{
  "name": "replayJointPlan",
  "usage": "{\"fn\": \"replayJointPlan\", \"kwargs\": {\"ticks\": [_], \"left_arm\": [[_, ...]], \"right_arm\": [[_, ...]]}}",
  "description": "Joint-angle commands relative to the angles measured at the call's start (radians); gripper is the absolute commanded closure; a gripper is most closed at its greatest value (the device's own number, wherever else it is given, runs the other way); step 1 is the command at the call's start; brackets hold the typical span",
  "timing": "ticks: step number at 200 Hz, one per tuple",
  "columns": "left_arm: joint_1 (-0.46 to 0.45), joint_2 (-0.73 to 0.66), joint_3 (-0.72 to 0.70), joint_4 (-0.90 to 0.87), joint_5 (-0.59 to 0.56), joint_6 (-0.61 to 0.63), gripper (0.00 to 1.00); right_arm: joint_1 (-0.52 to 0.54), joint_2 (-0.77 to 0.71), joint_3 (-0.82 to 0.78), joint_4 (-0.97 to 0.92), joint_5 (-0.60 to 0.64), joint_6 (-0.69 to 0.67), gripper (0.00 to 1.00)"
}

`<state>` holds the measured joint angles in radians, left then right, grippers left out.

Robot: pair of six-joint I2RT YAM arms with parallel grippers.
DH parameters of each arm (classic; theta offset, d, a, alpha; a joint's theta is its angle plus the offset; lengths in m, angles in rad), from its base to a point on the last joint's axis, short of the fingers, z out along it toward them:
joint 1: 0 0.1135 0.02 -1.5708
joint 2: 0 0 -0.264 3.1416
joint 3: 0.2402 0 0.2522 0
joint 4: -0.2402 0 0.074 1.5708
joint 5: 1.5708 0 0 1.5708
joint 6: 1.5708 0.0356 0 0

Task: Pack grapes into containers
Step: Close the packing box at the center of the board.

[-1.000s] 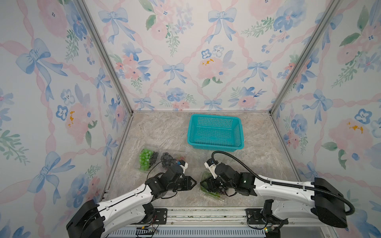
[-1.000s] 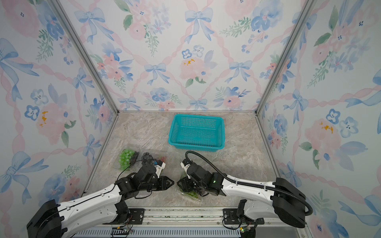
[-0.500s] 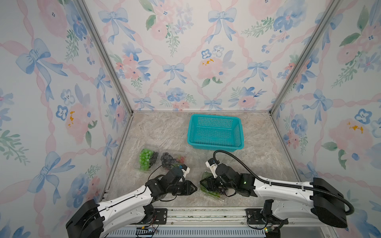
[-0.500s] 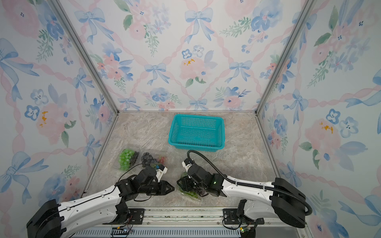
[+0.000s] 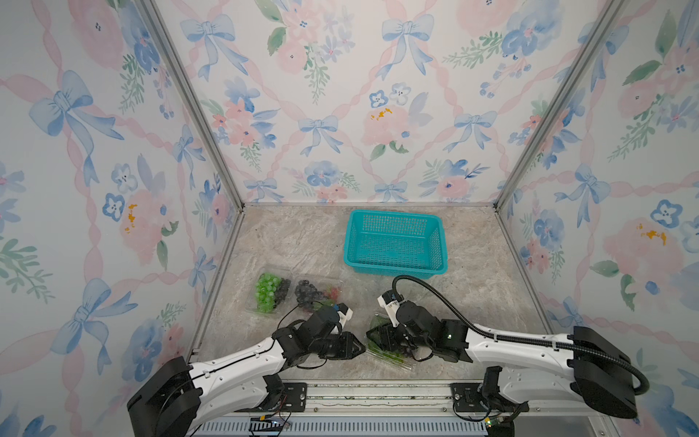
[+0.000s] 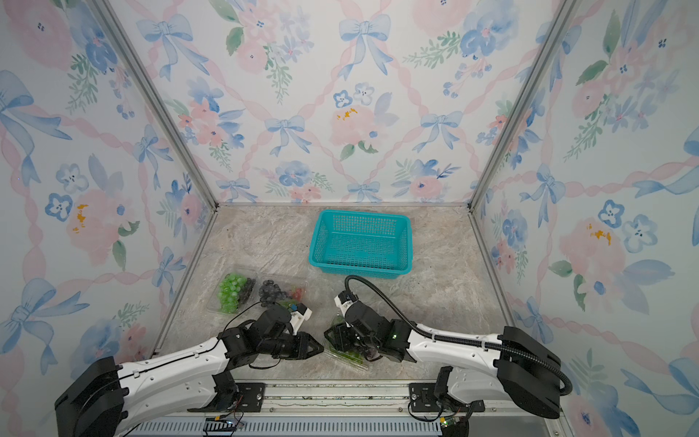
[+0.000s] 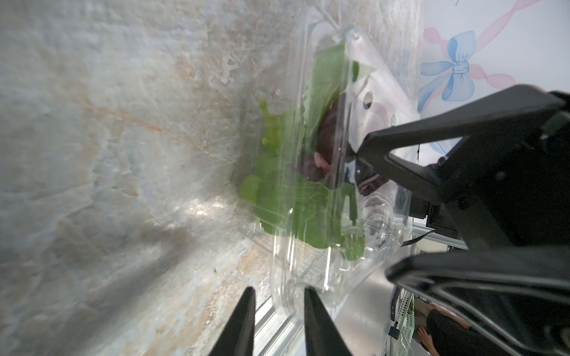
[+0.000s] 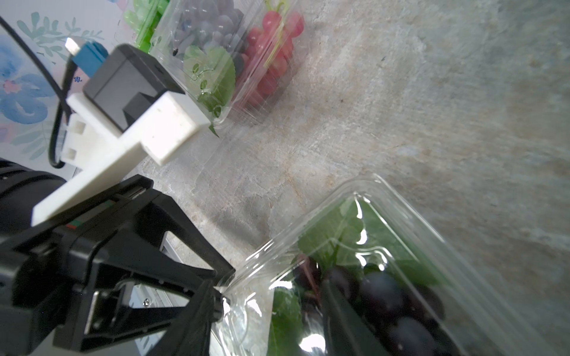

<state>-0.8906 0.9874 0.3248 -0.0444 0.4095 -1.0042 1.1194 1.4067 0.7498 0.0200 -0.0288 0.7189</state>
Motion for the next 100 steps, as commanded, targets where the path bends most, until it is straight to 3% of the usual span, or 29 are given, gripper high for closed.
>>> {"fn": "replayJointPlan", "kwargs": {"ticks": [1,38,100], "left_arm": [[-0.007,0.005,-0.018,0.044,0.026,-0.018,0.71],[-0.007,0.018,-0.036,0.085,0.032,-0.041,0.75],[-0.017,0.066,-0.070,0.176,0.044,-0.077,0.89]], "right_arm": [[0.006,0.038,-0.044,-0.075,-0.008,0.021,0.45],[0.006,0.040,-0.050,-0.064,-0.010,0.024,0.46],[0.000,0.025,-0.071,-0.052,-0.010,0.034,0.47]]}}
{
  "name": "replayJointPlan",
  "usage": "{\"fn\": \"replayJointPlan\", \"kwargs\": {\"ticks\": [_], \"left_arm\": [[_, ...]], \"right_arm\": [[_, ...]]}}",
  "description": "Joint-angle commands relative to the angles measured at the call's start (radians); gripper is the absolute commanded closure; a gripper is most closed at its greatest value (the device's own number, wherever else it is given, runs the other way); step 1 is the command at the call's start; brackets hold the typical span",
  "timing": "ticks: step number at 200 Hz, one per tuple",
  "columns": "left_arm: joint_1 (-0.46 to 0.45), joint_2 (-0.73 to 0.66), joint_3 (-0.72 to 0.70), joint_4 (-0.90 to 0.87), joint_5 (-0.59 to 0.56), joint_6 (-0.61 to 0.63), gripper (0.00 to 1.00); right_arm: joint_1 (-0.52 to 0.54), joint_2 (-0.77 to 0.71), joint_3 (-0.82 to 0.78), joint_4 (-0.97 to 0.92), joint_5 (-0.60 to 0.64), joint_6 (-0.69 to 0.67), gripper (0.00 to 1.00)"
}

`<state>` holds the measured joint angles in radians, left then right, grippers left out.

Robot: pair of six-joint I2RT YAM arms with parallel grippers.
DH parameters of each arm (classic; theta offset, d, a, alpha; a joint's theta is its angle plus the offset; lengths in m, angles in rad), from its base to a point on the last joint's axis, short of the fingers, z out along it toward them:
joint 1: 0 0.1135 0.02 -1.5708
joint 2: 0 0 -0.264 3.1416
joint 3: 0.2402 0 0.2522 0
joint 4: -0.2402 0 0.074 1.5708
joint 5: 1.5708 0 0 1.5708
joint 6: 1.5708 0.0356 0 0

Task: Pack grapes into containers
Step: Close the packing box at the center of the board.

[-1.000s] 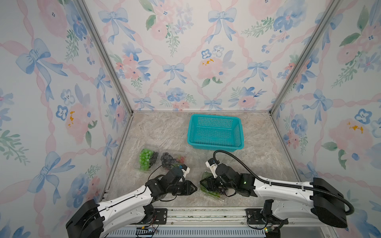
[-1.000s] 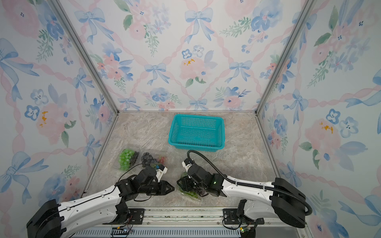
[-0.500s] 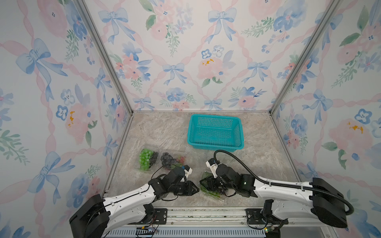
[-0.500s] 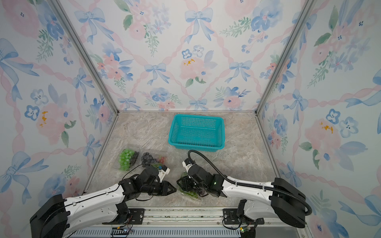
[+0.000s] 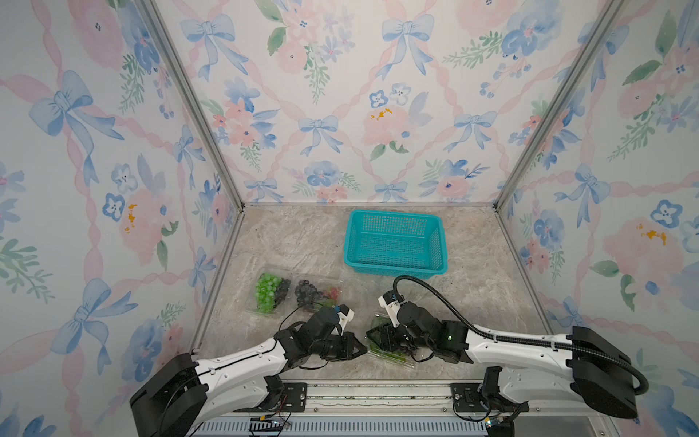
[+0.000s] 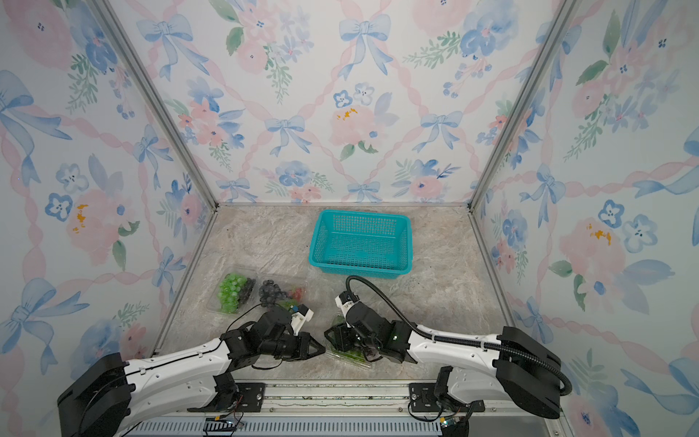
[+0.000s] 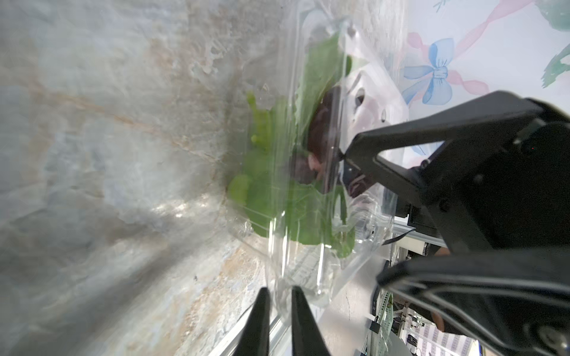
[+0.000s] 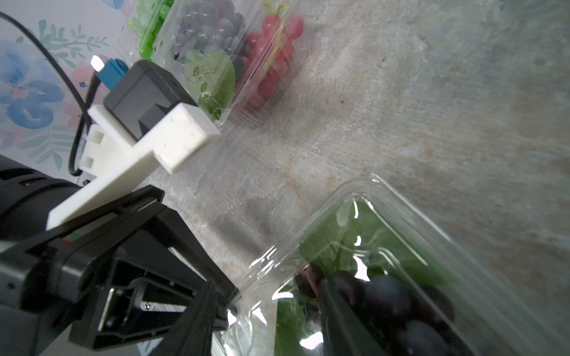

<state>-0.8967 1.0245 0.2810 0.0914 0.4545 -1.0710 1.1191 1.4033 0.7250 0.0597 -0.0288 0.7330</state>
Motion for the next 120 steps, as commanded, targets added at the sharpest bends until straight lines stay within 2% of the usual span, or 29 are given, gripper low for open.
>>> {"fn": "replayJointPlan", "kwargs": {"ticks": [1,38,67,86,105,120], "left_arm": [[-0.010,0.031,-0.027,0.041,-0.001,-0.010,0.89],[-0.013,0.047,-0.031,0.057,-0.007,-0.016,0.93],[-0.013,0.019,-0.016,0.056,-0.024,-0.026,0.91],[-0.011,-0.015,-0.004,0.054,-0.044,-0.036,0.84],[-0.008,-0.042,0.005,0.053,-0.073,-0.046,0.67],[-0.006,-0.057,0.014,0.039,-0.100,-0.039,0.59]], "right_arm": [[0.001,0.028,-0.048,-0.092,-0.010,0.020,0.47],[-0.002,0.018,-0.056,-0.089,-0.012,0.023,0.47],[-0.017,-0.041,-0.038,-0.140,-0.007,0.008,0.46],[-0.025,-0.137,-0.003,-0.256,0.029,-0.022,0.42],[-0.037,-0.246,0.029,-0.402,0.046,-0.039,0.37],[-0.038,-0.321,0.036,-0.502,0.067,-0.026,0.34]]}}
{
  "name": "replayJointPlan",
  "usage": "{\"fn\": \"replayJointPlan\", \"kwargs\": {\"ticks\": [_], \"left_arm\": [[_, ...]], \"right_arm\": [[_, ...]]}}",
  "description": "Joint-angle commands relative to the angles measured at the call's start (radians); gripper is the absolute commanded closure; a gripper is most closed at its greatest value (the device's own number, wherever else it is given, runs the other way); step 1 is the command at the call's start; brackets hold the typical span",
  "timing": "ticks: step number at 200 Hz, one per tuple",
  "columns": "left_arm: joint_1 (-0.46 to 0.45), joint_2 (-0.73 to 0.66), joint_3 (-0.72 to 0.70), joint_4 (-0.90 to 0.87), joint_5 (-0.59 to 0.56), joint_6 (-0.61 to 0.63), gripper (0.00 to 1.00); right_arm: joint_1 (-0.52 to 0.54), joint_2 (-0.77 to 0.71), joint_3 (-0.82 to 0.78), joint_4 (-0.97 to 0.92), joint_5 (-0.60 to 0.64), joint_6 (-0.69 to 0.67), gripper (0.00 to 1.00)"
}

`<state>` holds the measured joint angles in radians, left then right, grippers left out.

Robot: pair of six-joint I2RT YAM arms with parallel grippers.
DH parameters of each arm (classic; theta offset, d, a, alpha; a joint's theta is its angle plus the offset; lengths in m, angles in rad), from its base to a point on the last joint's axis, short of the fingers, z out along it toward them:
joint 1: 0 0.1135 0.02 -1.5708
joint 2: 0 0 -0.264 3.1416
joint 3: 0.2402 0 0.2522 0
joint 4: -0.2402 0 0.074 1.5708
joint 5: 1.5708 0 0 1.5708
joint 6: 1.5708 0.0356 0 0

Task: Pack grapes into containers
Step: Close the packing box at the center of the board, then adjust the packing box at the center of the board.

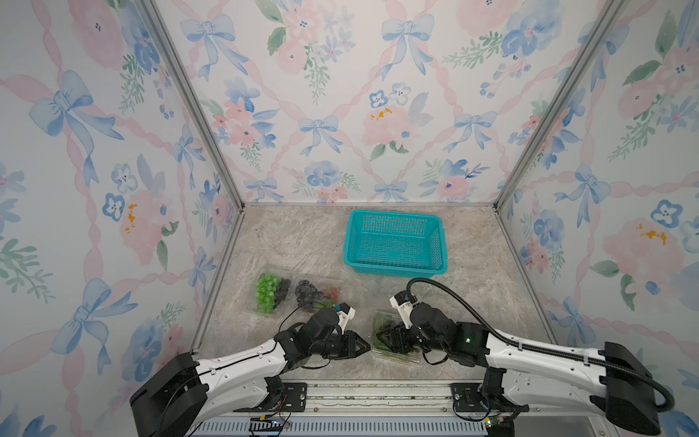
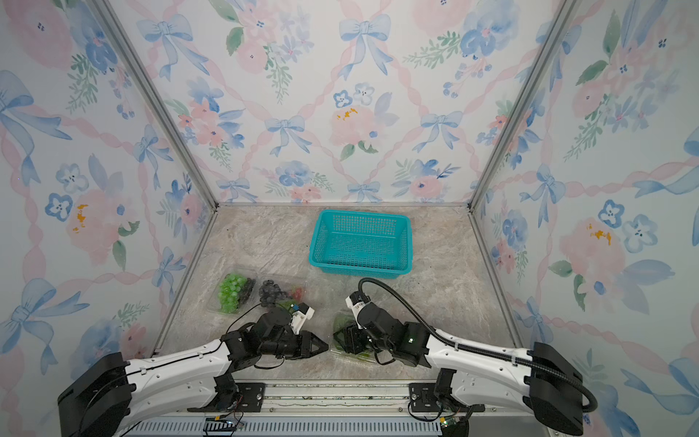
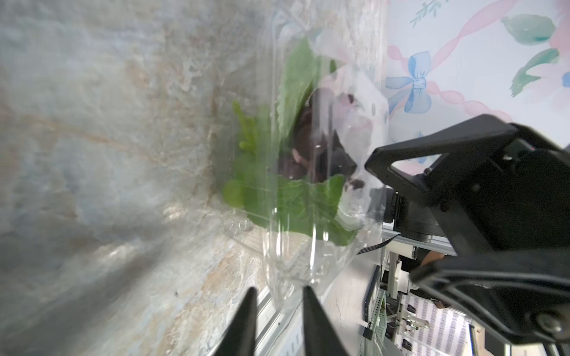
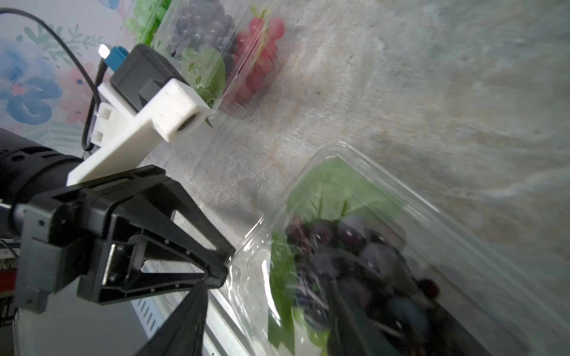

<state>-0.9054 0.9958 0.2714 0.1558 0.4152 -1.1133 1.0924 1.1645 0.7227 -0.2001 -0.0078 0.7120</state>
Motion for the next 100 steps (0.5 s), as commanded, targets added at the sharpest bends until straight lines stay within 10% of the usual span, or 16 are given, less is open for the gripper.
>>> {"fn": "replayJointPlan", "kwargs": {"ticks": [1,100], "left_arm": [[0.003,-0.029,0.023,-0.027,-0.063,0.004,0.58],[0.003,0.115,0.147,-0.035,-0.063,0.086,0.54]], "right_arm": [[-0.011,-0.086,0.038,-0.248,0.048,-0.003,0.34],[0.078,-0.516,-0.231,-0.375,0.080,0.364,0.09]]}}
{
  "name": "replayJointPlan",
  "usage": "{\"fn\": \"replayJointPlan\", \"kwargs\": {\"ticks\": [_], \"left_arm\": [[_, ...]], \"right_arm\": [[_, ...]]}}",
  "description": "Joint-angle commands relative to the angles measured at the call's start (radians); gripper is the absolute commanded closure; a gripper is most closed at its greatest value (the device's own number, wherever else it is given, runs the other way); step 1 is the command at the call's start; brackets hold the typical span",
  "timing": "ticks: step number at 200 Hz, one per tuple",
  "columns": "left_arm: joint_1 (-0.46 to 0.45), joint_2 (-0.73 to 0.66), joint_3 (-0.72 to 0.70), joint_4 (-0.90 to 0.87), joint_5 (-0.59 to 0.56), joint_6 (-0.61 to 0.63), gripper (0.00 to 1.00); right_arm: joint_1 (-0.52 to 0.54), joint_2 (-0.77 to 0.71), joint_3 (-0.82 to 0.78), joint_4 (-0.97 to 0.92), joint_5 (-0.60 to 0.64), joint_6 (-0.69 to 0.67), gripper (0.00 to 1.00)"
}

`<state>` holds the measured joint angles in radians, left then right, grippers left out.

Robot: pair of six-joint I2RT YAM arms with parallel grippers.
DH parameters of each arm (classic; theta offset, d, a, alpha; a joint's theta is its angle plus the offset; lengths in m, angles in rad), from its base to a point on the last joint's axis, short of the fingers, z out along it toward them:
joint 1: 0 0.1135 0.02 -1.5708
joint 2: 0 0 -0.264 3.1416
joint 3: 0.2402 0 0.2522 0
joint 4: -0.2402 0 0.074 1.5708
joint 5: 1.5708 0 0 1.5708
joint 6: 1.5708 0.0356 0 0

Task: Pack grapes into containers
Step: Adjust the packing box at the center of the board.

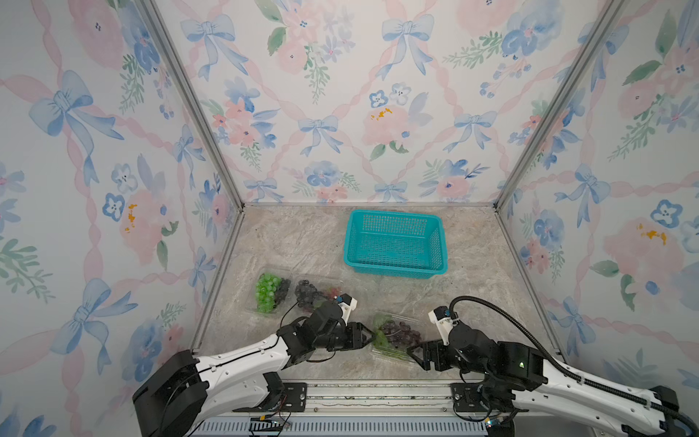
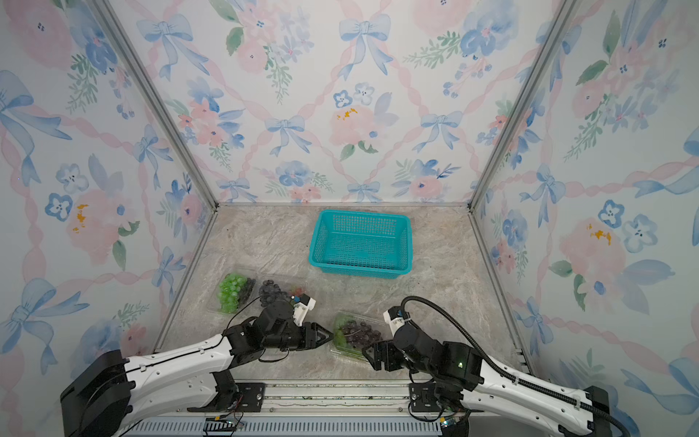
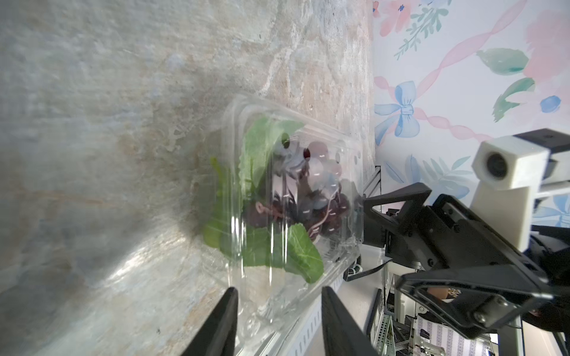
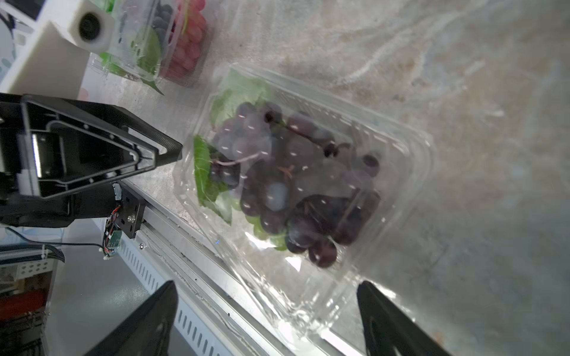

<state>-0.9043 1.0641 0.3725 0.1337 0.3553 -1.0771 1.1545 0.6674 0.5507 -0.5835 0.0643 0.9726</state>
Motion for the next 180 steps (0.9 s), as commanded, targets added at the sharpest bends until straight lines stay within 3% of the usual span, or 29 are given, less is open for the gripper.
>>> {"fn": "replayJointPlan", "kwargs": {"ticks": [1,61,98,132,180], "left_arm": [[0.002,0.049,0.048,-0.012,-0.003,0.050,0.54],[0.003,0.121,0.100,-0.012,-0.024,0.046,0.54],[0.010,0.139,0.122,-0.011,-0.048,0.024,0.54],[0.054,0.095,0.113,-0.013,-0.080,0.005,0.55],[0.126,-0.010,0.088,-0.019,-0.148,0.009,0.55]], "right_arm": [[0.015,-0.020,-0.062,0.012,0.007,0.106,0.09],[-0.012,0.064,-0.078,0.206,0.006,0.121,0.09],[-0.133,0.071,-0.100,0.351,-0.101,0.124,0.09],[-0.247,0.132,-0.092,0.440,-0.211,0.090,0.09],[-0.326,0.340,0.019,0.537,-0.302,-0.008,0.09]]}}
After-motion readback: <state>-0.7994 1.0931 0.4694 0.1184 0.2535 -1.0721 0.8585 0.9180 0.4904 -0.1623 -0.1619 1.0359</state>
